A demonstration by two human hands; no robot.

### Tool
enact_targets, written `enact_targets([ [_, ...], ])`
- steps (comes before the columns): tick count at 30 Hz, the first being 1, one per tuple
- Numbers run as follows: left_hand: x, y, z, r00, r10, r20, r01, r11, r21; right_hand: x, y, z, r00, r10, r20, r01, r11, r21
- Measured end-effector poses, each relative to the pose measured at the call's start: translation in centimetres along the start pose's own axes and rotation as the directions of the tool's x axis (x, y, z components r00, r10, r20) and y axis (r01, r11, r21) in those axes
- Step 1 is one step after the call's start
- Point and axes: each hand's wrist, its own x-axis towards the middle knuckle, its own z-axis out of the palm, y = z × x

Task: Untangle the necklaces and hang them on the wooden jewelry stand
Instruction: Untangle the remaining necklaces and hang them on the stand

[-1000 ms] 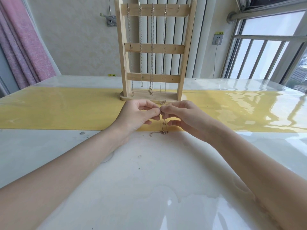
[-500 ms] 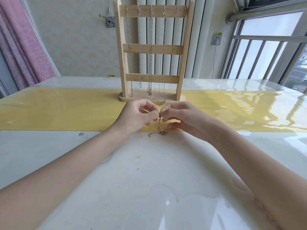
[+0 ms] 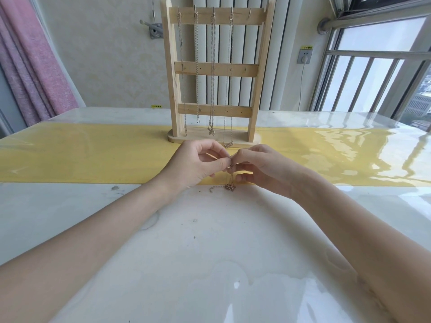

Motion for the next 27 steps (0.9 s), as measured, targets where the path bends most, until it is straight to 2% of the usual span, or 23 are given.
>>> enact_targets([
  [5,-0.15,0.01,-0.06,0.991,0.131,0.023,-0.132,0.977,0.170,-0.16,-0.28,-0.22,0.998,0.045,0.046,-0.044,0.999,-0.025],
  [10,-0.06,-0.40,0.20,0.992,0.112,0.054,-0.120,0.975,0.186,-0.41,-0.45,-0.55,0.988,0.078,0.131,-0.049,0.977,-0.209],
  [13,-0.09,-0.66,0.44,0.994,0.089,0.061,-0.100,0.974,0.205,-0.48,-0.37,-0.63,0.993,0.076,0.091,-0.047,0.959,-0.279],
  [16,-0.11,-0.90,0.52,1.000,0.018,0.024,-0.022,0.981,0.194,-0.46,-0.24,-0.39,0.998,0.050,0.042,-0.037,0.963,-0.268],
  [19,-0.05,-0.58,0.32,0.986,-0.146,-0.082,0.147,0.989,0.007,-0.39,-0.14,-0.39,0.999,0.037,0.001,-0.036,0.978,-0.206],
  [22,-0.15,-0.17,0.17,0.938,-0.346,0.015,0.340,0.911,-0.232,-0.42,-0.18,-0.43,0.999,0.030,0.038,-0.021,0.976,-0.216],
  [24,-0.24,-0.22,0.09,0.926,-0.372,0.061,0.373,0.882,-0.288,-0.39,-0.16,-0.37,0.998,0.028,0.057,-0.015,0.976,-0.217],
  [27,-0.20,-0.13,-0.07,0.925,-0.377,0.054,0.370,0.859,-0.352,-0.34,-0.09,-0.41,0.998,0.028,0.062,-0.015,0.980,-0.197],
])
